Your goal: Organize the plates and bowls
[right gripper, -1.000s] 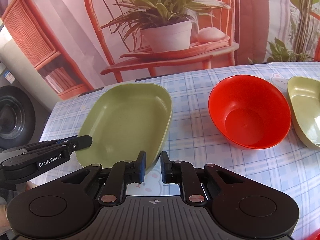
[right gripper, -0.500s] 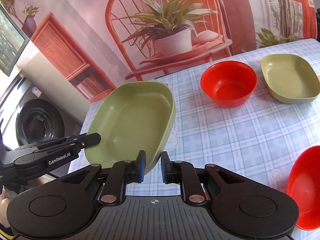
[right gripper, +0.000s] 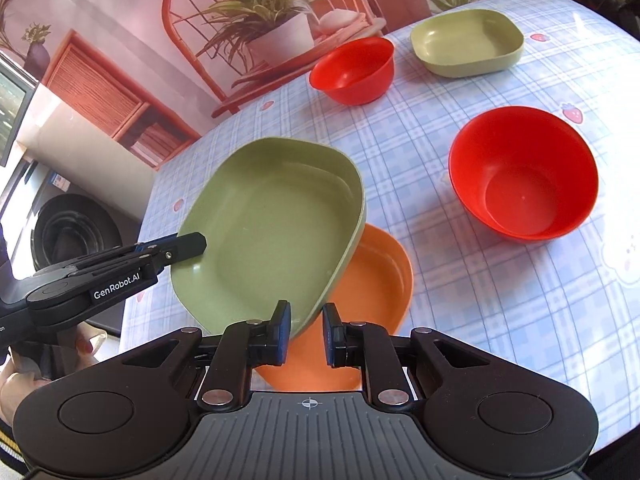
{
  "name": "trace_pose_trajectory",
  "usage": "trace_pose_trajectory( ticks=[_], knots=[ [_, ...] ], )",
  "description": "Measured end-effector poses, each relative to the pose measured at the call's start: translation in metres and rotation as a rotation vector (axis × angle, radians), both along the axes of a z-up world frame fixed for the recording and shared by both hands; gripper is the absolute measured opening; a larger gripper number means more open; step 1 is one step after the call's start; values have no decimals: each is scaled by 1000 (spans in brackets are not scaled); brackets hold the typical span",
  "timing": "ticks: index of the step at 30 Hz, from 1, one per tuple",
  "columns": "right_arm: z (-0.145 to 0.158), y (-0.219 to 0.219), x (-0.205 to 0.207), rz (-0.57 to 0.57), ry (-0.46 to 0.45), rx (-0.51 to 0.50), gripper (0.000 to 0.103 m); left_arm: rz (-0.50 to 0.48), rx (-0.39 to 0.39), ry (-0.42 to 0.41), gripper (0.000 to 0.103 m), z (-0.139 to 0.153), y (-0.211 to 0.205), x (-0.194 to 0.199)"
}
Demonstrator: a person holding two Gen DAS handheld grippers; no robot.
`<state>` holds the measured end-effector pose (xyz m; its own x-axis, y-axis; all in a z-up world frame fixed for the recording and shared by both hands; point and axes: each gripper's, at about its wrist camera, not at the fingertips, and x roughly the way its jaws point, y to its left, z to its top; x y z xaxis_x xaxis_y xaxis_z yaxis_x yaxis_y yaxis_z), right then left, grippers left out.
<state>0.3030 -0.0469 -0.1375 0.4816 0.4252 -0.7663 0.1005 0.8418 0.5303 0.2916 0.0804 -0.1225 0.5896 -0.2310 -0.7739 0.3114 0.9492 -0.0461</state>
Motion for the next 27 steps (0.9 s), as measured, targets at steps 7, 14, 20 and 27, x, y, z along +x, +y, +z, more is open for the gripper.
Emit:
trace_pose_trajectory(
  ticks=[7,14,20,27],
  knots=[
    [-11,-3,-19,-12,35,8,16,-9,19,12,9,-8,-8,-8],
    [-20,-5,-22,-7,57,-1,15,-11,25,24,9,-19,-9,-10],
    [-23,-4,-19,-2,73,-4,15,-11,40,35,9,-26,-5,-8],
    [-30,-4,-17,-2,84,-11,16,-8,57,44,9,-37,-9,-8]
  ],
)
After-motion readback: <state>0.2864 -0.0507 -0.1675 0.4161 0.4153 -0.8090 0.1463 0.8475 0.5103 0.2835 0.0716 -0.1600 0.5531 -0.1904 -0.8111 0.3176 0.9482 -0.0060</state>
